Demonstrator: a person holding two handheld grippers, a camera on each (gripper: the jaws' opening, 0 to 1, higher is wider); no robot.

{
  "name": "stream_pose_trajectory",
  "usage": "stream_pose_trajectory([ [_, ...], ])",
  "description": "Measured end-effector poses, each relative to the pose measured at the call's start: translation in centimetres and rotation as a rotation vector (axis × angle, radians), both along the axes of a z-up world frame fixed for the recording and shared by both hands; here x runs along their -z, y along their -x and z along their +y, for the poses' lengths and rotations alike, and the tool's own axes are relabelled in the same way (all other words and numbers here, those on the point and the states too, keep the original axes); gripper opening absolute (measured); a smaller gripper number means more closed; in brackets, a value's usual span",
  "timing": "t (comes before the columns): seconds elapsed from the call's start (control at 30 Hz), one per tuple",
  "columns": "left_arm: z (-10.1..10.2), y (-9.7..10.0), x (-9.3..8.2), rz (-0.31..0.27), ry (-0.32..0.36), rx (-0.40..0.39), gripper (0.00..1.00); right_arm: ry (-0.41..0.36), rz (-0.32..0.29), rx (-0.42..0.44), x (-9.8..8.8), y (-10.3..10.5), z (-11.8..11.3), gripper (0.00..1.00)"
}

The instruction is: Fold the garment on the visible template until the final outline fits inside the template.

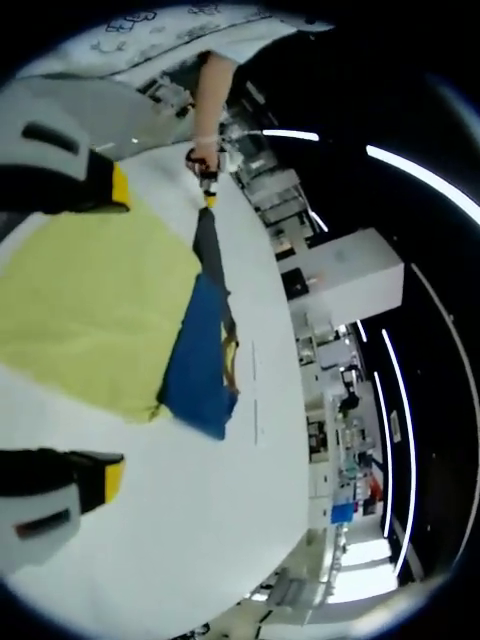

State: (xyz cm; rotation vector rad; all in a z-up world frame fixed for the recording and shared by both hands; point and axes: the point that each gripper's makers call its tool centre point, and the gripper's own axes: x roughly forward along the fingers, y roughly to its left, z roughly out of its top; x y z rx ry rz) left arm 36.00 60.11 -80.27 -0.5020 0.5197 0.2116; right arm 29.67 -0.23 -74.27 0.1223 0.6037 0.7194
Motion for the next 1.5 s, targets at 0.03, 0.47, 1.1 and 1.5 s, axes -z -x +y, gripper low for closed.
stream_pose_trajectory([
  [0.03,0.0,-0.3,-0.1,-0.004,0.000,0.005,0.00,0.000,0.001,-0.003,0.1,0.0,0.1,1.00],
  [0.47,-5.0,-3.8,-8.2,-0.184,0.066,0.131,0.00,-0.051,-0.021,-0.022,0.1,-0.2,-0.1,0.99],
  [1.1,-2.0,-2.5,-3.3,0.025,-0.129,0.113,0.05,-0.050,0.003,-0.020,1.4,1.7,-1.7,0.99],
  [1.5,-0.4,-0.6,2.1,0.147,-0.154,0.061,0.35,-0.028,0.029,0.010,0.9,0.8,-1.7,0.99],
])
